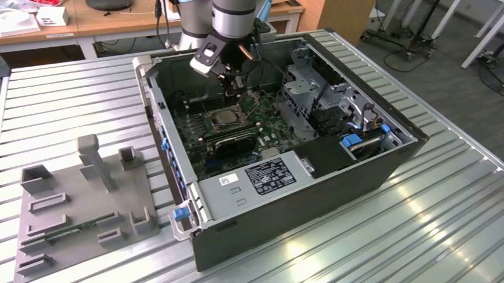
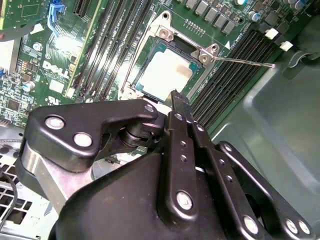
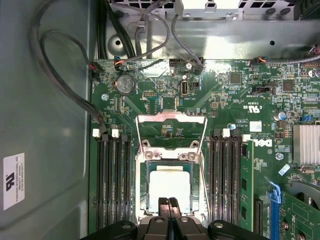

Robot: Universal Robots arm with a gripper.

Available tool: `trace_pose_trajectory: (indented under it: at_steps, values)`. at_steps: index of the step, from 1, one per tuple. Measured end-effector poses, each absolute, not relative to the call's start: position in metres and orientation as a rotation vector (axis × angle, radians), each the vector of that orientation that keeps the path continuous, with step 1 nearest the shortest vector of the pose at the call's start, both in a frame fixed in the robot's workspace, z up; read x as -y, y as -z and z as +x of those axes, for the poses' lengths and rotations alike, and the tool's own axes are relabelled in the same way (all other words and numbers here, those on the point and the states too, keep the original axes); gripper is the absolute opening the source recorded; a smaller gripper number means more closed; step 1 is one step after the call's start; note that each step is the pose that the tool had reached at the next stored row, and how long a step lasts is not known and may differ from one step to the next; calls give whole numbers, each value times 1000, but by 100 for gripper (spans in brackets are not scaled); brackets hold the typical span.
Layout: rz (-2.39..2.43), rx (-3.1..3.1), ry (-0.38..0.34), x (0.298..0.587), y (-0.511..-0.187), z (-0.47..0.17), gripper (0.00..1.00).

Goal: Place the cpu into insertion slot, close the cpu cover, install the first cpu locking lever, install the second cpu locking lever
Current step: 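Close the cpu cover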

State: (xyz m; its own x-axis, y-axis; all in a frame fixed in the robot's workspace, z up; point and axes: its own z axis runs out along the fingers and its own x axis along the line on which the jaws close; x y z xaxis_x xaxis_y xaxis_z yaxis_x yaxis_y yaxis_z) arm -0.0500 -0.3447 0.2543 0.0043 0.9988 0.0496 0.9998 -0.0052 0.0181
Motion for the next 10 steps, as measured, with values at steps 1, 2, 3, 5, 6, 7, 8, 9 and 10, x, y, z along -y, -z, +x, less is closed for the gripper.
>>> trace_pose_trajectory:
  at_steps: [1, 2, 3, 5, 6, 7, 8, 9, 10]
  values:
    - [-2210, 2200, 75, 345, -255, -50, 11]
    - [-2210, 2200, 75, 345, -255, -50, 11]
    - [-2210, 2200, 75, 345, -256, -50, 11]
    - [-2210, 2200, 75, 345, -258, -50, 11]
    - [-2210, 2200, 75, 345, -259, -50, 11]
    - [-2210, 2200, 75, 345, -260, -50, 11]
    - [-2210, 2200, 75, 345, -260, -50, 11]
    - [-2210, 2200, 76, 345, -261, -50, 11]
    - [-2210, 2200, 76, 345, -262, -50, 11]
